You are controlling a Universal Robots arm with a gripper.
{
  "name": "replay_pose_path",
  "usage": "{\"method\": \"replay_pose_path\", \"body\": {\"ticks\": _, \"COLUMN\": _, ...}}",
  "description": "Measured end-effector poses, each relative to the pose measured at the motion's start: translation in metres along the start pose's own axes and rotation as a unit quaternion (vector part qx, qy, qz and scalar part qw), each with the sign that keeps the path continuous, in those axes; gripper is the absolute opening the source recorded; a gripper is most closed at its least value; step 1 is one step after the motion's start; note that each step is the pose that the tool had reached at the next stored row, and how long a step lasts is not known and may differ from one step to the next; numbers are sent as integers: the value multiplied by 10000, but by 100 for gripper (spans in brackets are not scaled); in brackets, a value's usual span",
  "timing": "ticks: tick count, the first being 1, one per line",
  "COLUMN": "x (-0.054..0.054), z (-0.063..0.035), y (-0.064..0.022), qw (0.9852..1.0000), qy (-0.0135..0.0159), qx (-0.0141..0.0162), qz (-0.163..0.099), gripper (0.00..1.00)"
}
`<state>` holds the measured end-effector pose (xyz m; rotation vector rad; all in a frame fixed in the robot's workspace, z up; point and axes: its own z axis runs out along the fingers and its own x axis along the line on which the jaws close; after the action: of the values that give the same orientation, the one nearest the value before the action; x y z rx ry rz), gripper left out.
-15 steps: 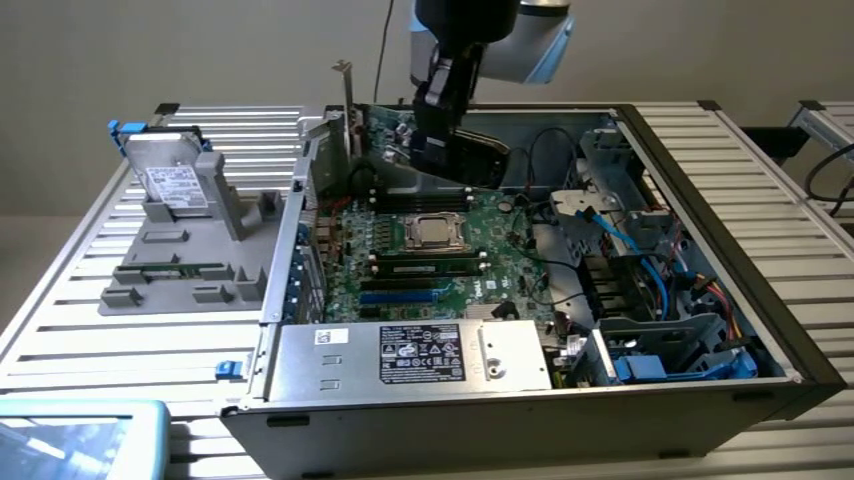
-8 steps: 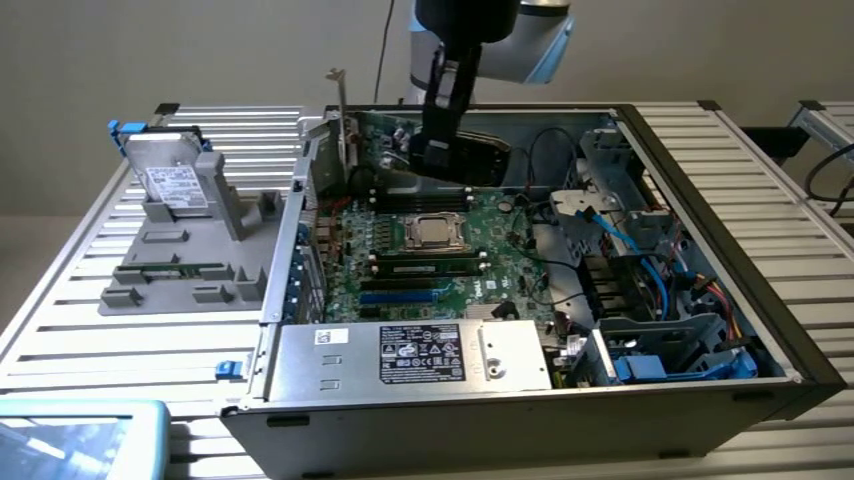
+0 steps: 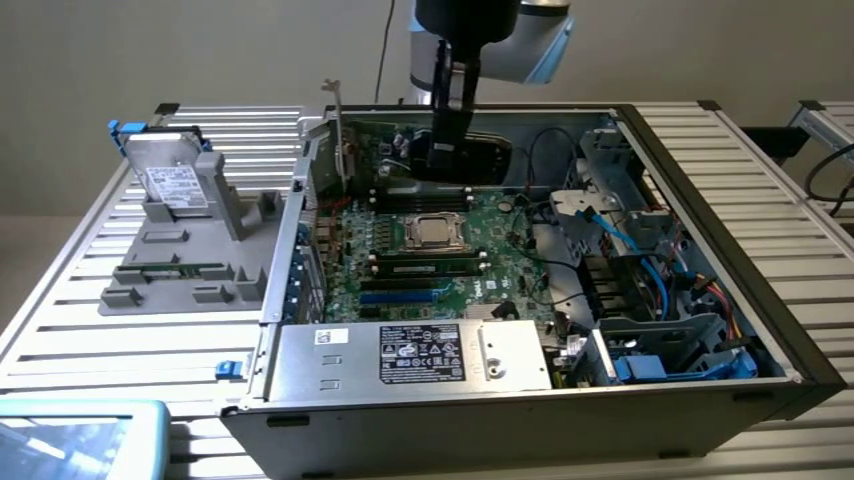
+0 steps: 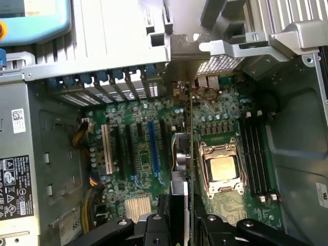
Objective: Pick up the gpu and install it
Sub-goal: 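Insert the gpu into the slot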
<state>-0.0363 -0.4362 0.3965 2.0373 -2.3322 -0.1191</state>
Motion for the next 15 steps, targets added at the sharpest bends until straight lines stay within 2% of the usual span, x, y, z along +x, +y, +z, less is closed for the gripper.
{"method": "replay_pose_path", "body": {"ticks": 2, "x": 0, "z": 1, "y": 0, "qw": 9999, "qy": 31, "qx": 15, "qz": -154, "gripper": 28}}
{"method": "replay_pose_path", "body": {"ticks": 4, "x": 0, "z": 1, "y": 0, "qw": 9996, "qy": 84, "qx": 38, "qz": -275, "gripper": 28}}
{"method": "replay_pose_path", "body": {"ticks": 10, "x": 0, "z": 2, "y": 0, "qw": 9980, "qy": 316, "qx": 138, "qz": -537, "gripper": 28}}
{"method": "replay_pose_path", "body": {"ticks": 11, "x": 0, "z": 5, "y": 0, "qw": 9977, "qy": 361, "qx": 145, "qz": -553, "gripper": 28}}
{"method": "replay_pose_path", "body": {"ticks": 12, "x": 0, "z": 5, "y": -1, "qw": 9976, "qy": 388, "qx": 147, "qz": -555, "gripper": 28}}
{"method": "replay_pose_path", "body": {"ticks": 15, "x": 0, "z": 5, "y": -1, "qw": 9976, "qy": 389, "qx": 147, "qz": -555, "gripper": 28}}
